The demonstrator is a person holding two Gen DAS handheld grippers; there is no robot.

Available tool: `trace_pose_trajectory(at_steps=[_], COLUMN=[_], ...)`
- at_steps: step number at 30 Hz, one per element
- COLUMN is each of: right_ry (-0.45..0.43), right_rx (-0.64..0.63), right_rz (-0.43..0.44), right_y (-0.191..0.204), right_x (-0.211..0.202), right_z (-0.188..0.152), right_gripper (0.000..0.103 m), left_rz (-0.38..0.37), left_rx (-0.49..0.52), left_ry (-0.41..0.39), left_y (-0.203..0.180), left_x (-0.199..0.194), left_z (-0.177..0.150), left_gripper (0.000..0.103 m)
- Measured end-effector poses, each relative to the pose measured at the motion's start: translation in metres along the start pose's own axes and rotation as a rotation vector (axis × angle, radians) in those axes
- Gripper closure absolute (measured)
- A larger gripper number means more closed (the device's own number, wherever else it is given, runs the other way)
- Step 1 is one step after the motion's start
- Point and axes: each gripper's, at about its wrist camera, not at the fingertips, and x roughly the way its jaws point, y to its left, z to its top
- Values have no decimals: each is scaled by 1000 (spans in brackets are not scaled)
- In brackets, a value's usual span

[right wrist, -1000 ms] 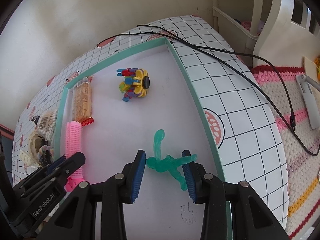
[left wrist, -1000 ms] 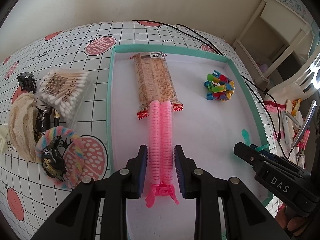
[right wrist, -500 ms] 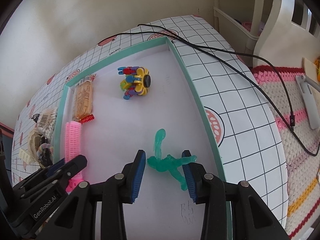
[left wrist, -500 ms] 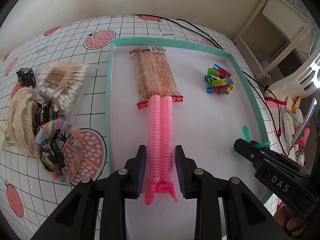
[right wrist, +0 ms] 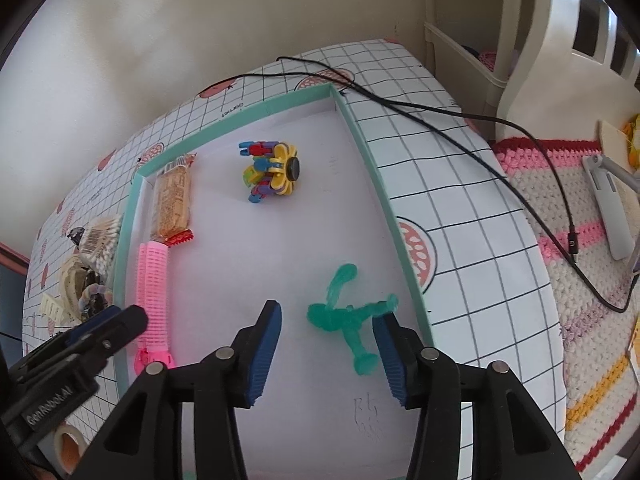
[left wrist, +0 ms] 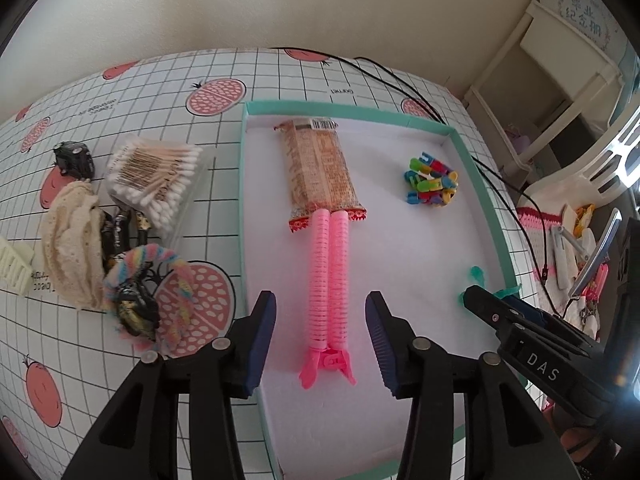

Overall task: Organize objects
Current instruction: 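Open the left tool releasing the curler while the right tool releases the green figure in the tray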

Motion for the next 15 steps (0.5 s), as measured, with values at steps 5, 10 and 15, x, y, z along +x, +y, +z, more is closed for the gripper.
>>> trace_pose_trajectory(at_steps=[5,10,15], right_ry=[-18,-33,-38], right_rx=[0,-13,-31], right_rz=[-9,-30,-34], right_y=[-3,-1,4], right_x=[-9,-15,-15], right_z=[-1,-1,-1], right_gripper=[47,47,47], left_rz=[7,27,56], left_rx=[-11,-32,-57], left_ry=[-28,-52,-72], left_y=[2,8,15], left_x=[-11,-17,-19], left_z=[1,2,2], left_gripper=[55,52,51])
